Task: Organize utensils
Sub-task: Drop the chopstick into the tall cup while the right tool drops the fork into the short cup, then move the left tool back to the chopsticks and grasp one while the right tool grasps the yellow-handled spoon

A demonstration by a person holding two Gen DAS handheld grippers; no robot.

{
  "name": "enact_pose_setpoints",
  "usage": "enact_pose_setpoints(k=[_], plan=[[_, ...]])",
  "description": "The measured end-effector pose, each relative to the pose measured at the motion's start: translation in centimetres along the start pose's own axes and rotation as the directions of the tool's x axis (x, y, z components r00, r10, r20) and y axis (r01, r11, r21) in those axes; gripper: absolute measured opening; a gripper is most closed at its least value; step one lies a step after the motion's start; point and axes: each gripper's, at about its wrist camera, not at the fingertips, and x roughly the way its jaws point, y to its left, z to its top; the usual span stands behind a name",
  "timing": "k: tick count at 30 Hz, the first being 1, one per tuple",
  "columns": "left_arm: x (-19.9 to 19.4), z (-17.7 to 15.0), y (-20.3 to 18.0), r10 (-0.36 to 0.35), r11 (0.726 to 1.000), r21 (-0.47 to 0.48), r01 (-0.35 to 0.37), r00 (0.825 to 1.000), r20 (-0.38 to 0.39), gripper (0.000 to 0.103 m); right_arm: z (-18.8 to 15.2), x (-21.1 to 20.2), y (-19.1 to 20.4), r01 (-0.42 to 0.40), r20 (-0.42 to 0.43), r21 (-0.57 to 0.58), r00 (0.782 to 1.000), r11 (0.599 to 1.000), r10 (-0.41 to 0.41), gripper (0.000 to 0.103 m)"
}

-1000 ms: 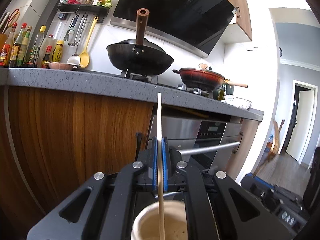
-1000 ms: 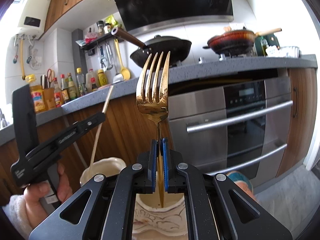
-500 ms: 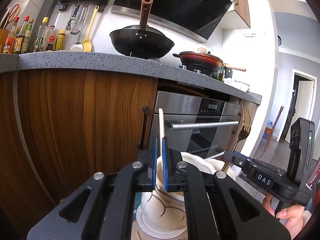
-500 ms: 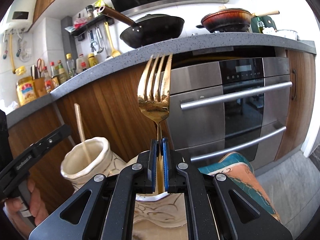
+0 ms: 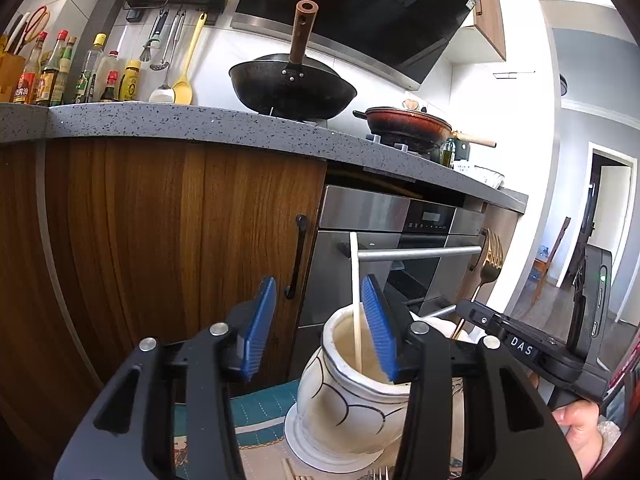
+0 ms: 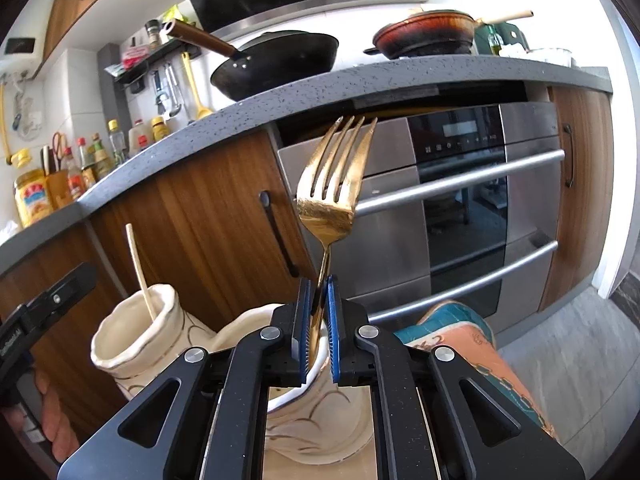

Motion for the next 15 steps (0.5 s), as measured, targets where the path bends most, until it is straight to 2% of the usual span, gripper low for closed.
enact_pose_setpoints(k=[3, 6, 12, 15], plan=[[0.0, -0.2, 0.0, 0.005, 1.0, 0.007, -0.005, 1.0, -0.009, 0.046, 0.0, 0.1, 0.1, 0.004, -0.004, -0.002, 1.0, 1.0, -0.004, 0.009], [-0.2, -0.5, 0.1, 0.01, 1.0, 0.008, -0.01, 1.0, -0.013, 0.053, -0.1, 0.0, 0.0, 0.006, -0.002, -0.006, 1.0, 1.0, -0.006, 0.01], [-0.6, -1.0, 0.7, 0.026, 1.0, 0.002, -0.026, 0.999, -0.023, 0.055, -0.1, -0.6, -0.1, 0.012, 0.018, -0.01, 1.0, 1.0, -0.012, 0.022], [-1.0, -1.3, 1.2, 0.047, 0.999, -0.002, -0.047, 0.998, -0.028, 0.061, -0.3, -0.9, -0.1, 0.013, 0.014, -0.012, 1.0, 1.0, -0.012, 0.033]])
